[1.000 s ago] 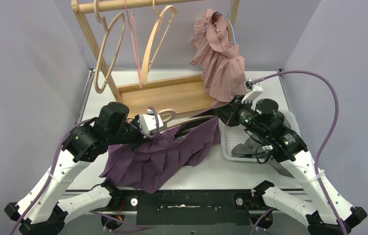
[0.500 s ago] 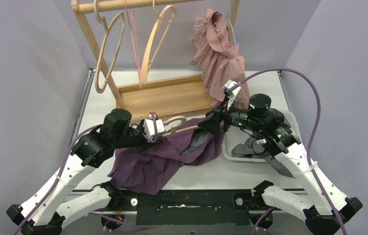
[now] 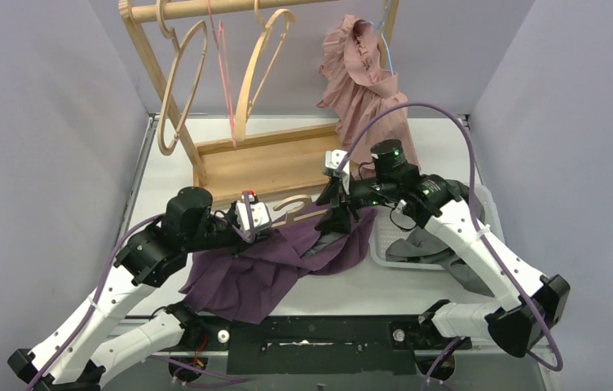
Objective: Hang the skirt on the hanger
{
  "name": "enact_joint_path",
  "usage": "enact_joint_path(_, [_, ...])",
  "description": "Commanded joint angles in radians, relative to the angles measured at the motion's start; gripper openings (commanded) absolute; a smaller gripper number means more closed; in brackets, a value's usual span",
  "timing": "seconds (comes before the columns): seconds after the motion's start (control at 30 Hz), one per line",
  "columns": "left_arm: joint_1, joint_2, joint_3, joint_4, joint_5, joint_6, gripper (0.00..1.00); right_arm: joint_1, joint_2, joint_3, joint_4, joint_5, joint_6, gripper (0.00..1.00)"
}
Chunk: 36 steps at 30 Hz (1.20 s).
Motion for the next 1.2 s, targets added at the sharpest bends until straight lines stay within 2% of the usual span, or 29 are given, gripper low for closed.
enact_joint_path(0.0, [0.004,-0.043,0.019,0.144,0.041,-0.013,0.00,0.036,0.059,0.095,-0.073,-0.057,-0.155,0.58])
enact_joint_path(0.07, [0.005,-0.053,0.019,0.138,0.037,-0.016,0.00,0.041,0.082,0.115,-0.091,-0.055,-0.166,0.45])
enact_joint_path(0.23, [0.004,-0.098,0.026,0.109,0.013,-0.033,0.00,0.049,0.038,0.136,-0.058,-0.033,-0.134,0.01])
enact_joint_path(0.37, [0.005,-0.159,0.042,0.064,-0.064,-0.084,0.00,0.045,-0.041,0.154,-0.052,0.019,-0.107,0.00])
enact_joint_path(0.6, [0.003,-0.262,0.071,-0.048,-0.162,-0.153,0.03,0.037,-0.109,0.265,-0.172,0.098,-0.092,0.00])
enact_joint_path(0.9, [-0.022,-0.322,0.146,-0.118,-0.229,-0.202,0.06,0.038,-0.098,0.380,-0.197,0.170,0.002,0.00])
enact_joint_path(1.03, [-0.024,-0.313,0.212,-0.096,-0.303,-0.226,0.32,0.037,-0.066,0.417,-0.209,0.175,0.034,0.00])
enact_joint_path(1.13, [-0.026,-0.275,0.289,-0.043,-0.308,-0.216,0.48,0.040,-0.047,0.435,-0.215,0.200,0.057,0.00])
enact_joint_path(1.17, [-0.026,-0.255,0.314,-0.024,-0.304,-0.210,0.50,0.040,-0.040,0.443,-0.218,0.208,0.066,0.00])
